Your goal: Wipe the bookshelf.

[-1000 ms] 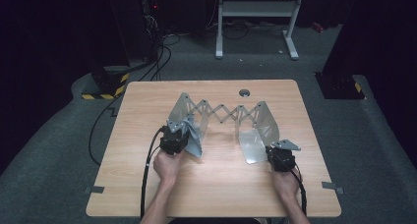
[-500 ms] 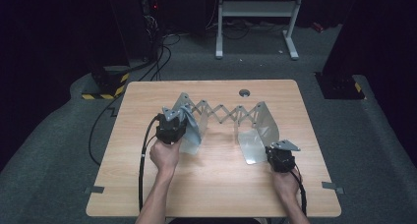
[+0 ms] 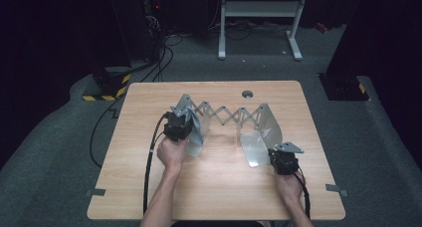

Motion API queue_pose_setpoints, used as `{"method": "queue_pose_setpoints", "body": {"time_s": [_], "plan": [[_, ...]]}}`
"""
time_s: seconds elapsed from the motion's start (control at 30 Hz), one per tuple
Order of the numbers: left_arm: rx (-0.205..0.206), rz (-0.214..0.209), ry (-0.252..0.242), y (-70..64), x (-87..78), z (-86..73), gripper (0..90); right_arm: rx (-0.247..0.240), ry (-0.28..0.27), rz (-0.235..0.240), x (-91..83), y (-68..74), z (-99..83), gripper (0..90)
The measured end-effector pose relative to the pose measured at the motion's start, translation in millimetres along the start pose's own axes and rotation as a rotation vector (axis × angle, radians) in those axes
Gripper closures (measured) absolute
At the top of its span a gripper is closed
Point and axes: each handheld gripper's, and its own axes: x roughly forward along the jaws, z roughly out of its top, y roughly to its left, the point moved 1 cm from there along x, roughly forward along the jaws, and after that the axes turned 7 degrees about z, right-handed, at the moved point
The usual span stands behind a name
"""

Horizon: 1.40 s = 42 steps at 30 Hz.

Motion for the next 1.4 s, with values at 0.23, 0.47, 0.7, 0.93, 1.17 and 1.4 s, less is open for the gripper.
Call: {"method": "queue_pose_setpoints", "body": {"time_s": [0.23, 0.47, 0.7, 0.93, 1.17, 1.4], "plan": [[0.010, 0.006, 0.044, -2.5, 16.5, -9.0, 78.8, -0.003, 0.000, 0.002, 0.0, -0.2, 0.0, 89.1], [0.021, 0.016, 0.037, -1.7, 16.2, -12.1, 78.9, -0.007, 0.000, 0.004, 0.1, -0.4, 0.0, 89.1], [0.049, 0.012, 0.021, -3.0, 14.5, -22.3, 78.9, -0.006, 0.000, 0.006, 0.0, -0.4, 0.0, 89.0], [0.083, 0.031, 0.067, -4.8, 24.1, -29.7, 78.9, -0.008, 0.000, 0.007, 0.0, -0.4, 0.0, 89.1], [0.078, 0.026, 0.107, -5.3, 37.0, -38.7, 78.9, -0.006, 0.001, 0.006, -0.1, 0.0, -0.1, 89.1], [0.027, -0.013, 0.078, 0.1, 32.7, -29.7, 78.9, 0.000, 0.003, 0.005, -0.1, 0.9, -0.1, 89.1]]}}
